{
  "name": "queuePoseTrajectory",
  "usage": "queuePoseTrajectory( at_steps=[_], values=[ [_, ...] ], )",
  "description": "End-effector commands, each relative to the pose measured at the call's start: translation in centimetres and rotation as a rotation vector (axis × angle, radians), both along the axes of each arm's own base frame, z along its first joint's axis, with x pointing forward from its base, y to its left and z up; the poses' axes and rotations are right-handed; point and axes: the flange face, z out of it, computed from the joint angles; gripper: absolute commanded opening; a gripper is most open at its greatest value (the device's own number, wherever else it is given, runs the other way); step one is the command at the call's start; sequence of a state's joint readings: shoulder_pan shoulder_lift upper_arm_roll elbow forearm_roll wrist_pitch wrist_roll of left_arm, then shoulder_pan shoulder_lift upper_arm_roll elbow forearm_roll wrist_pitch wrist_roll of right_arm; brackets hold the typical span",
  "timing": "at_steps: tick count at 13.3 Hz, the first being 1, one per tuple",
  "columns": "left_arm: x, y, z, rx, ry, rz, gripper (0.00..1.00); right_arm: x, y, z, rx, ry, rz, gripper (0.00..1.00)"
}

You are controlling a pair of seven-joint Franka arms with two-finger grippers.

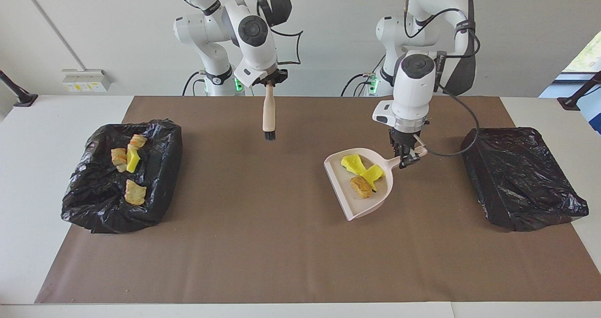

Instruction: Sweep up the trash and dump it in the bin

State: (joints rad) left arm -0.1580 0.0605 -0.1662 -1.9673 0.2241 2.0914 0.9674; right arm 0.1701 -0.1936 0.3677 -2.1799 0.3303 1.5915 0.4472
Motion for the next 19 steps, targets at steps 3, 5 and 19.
queuePoseTrajectory(
  at_steps=[3, 5, 19],
  values=[
    [-0.4, 10.8, 5.8, 0.014, 0.026, -0.014, 0.00, -2.3, 4.4, -3.8, -0.023, -0.017, -0.047, 0.00],
    [-0.1, 16.9, 7.8, -0.024, 0.050, 0.065, 0.00, -4.4, 5.9, -6.6, -0.042, -0.024, -0.035, 0.00],
    [-4.4, 44.4, 12.3, 0.207, 0.004, 0.139, 0.00, -7.3, 8.3, -12.9, -0.051, -0.059, -0.027, 0.00]
  ],
)
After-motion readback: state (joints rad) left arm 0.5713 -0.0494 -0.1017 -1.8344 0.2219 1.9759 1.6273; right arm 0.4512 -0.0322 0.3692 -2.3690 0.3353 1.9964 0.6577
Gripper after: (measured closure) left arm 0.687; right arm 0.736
